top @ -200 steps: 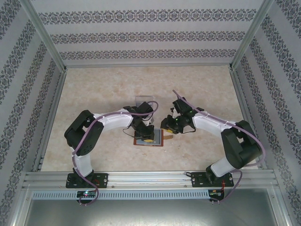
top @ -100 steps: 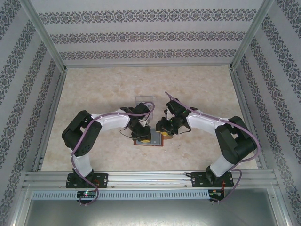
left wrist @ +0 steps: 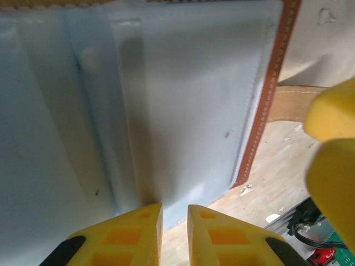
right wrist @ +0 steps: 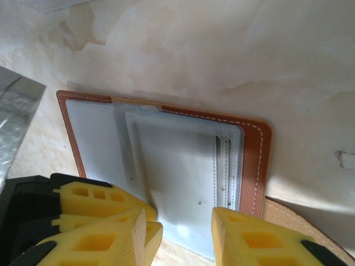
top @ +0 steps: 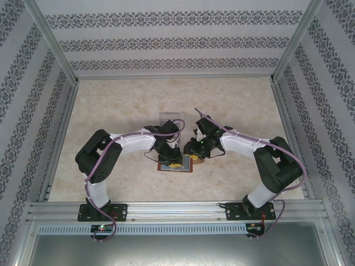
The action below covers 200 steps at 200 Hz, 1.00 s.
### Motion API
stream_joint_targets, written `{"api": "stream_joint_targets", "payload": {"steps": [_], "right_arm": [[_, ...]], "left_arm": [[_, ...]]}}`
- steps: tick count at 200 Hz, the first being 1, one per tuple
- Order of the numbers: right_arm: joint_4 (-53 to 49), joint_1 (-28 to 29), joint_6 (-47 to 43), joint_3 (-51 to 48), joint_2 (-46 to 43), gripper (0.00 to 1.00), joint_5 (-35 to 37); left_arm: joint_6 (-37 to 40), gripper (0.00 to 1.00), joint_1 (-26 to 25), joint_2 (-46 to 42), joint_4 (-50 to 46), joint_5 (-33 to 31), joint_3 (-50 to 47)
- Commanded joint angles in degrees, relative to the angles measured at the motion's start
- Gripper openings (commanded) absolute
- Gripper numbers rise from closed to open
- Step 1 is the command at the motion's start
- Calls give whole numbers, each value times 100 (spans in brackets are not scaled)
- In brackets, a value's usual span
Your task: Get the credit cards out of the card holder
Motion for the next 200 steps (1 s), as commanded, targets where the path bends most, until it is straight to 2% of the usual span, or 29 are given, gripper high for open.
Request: {"api": "stream_joint_targets", "payload": {"steps": [1,49,85,129,200], "right_arm": [[-15,8,-26,35,13,38,39],[-14,8,-48,51,49,38,12],[38,18,-71,78,52,38,-57],[69,53,-97,178,204,38,-83],[118,29,-321,600,701,38,51]], "left_arm": [[68,21,-50,72,-174,-143,125],[189,25,-52,56,-658,-634,212],[180,16,-47,-54,-661,-692,174],[178,9,-47,-67,-593,-660,106],[134,8,-21,-76,-366,-541,-92]]}}
